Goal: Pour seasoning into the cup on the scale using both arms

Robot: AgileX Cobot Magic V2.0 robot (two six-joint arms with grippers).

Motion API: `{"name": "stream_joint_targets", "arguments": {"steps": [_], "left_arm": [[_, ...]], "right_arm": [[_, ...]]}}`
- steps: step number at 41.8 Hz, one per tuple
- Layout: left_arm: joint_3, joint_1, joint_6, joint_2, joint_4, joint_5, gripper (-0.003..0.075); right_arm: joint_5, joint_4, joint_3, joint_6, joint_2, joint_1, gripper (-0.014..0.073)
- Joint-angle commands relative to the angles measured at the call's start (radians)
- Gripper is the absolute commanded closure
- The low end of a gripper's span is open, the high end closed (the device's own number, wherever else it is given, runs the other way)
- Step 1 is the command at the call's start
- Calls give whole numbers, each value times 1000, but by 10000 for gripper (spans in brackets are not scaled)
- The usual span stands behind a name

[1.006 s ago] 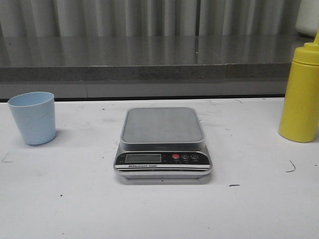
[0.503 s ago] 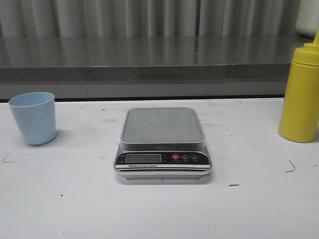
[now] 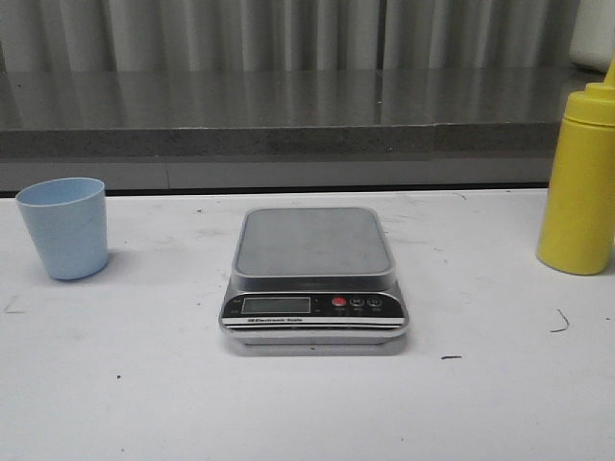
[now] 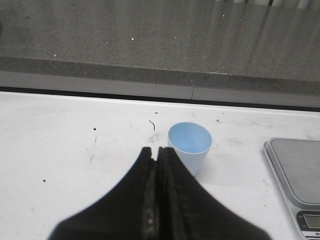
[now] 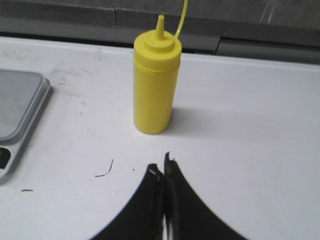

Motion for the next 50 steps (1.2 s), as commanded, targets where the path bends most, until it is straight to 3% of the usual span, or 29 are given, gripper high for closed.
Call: {"name": "stream_joint_targets", "arguments": {"steps": [1, 8, 12, 14, 19, 22, 32, 40, 50], "left_arm": [[-26, -8, 3, 34, -9, -71, 739], [-30, -8, 3, 96, -9, -69, 690], [-32, -8, 5, 146, -7, -72, 575], [-39, -8, 5, 175, -7, -72, 500], [-83, -8, 5, 260, -7, -62, 310], [-129, -9, 7, 316, -7, -30, 259], [-353, -30, 9, 551, -15, 180, 258], [-506, -98, 9, 746, -15, 224, 259], [-698, -110, 9, 1004, -11, 327, 259]], "right_arm": [[-41, -17, -32, -50, 31, -5, 658], [-34, -17, -32, -61, 45, -5, 375], [-40, -17, -32, -61, 45, -5, 221], [-41, -17, -32, -61, 45, -5, 188], [-33, -17, -32, -61, 45, -5, 175], [-27, -17, -32, -61, 45, -5, 175], [-25, -17, -32, -61, 45, -5, 175], [-25, -17, -32, -61, 45, -5, 175], [-25, -17, -32, -61, 45, -5, 175]]}}
